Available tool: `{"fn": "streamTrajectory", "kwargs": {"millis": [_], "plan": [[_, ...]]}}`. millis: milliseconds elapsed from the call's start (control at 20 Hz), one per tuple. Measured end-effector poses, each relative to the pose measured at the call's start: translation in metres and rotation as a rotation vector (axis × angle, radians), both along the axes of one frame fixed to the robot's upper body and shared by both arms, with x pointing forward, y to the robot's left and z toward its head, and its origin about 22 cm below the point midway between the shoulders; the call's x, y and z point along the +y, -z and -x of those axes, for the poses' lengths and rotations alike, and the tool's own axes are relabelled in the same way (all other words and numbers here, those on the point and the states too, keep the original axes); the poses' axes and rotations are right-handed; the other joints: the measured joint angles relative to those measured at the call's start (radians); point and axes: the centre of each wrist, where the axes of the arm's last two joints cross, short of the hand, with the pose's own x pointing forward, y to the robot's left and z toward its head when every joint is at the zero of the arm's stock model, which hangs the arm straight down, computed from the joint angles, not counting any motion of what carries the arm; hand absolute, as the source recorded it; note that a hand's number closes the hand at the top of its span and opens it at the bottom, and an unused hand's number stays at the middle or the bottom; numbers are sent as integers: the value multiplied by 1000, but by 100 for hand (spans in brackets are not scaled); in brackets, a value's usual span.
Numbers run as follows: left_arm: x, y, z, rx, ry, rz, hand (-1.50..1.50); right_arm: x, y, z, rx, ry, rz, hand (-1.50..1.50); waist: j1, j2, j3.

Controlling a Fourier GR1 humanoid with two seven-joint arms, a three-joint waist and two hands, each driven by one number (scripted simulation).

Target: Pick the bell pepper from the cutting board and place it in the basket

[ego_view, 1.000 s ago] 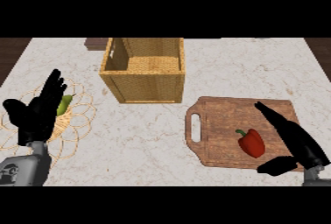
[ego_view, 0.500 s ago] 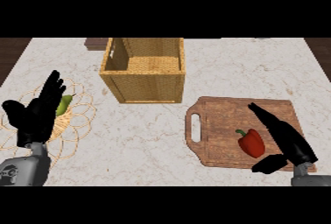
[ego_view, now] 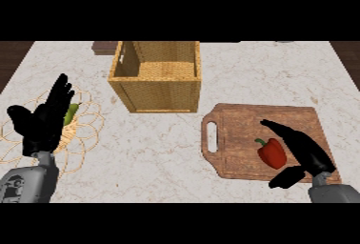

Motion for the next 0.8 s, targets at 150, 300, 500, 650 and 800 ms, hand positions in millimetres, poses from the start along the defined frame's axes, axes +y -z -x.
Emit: {"fn": "streamTrajectory", "kwargs": {"millis": [150,300,500,650,800], "plan": [[4,-3,2,4,-2,-2,0,1,2,0,4,-53,41,150,0,-5,-7],[6,2,2,1,0,0,0,0,5,-2,-6,-82,53,150,-1,-8,-12],[9,-4,3,1,-5,-6,0,-2,10,-2,-6,-101,38,150,0,-12,-16],[2,-1,-1,4,-6,-5,0,-2,12,-1,-12,-104,22,150,-3,-12,-17],[3,0,-1,5,-4,-6,0,22,17,8,-21,-148,6,150,-4,-21,-30]]}}
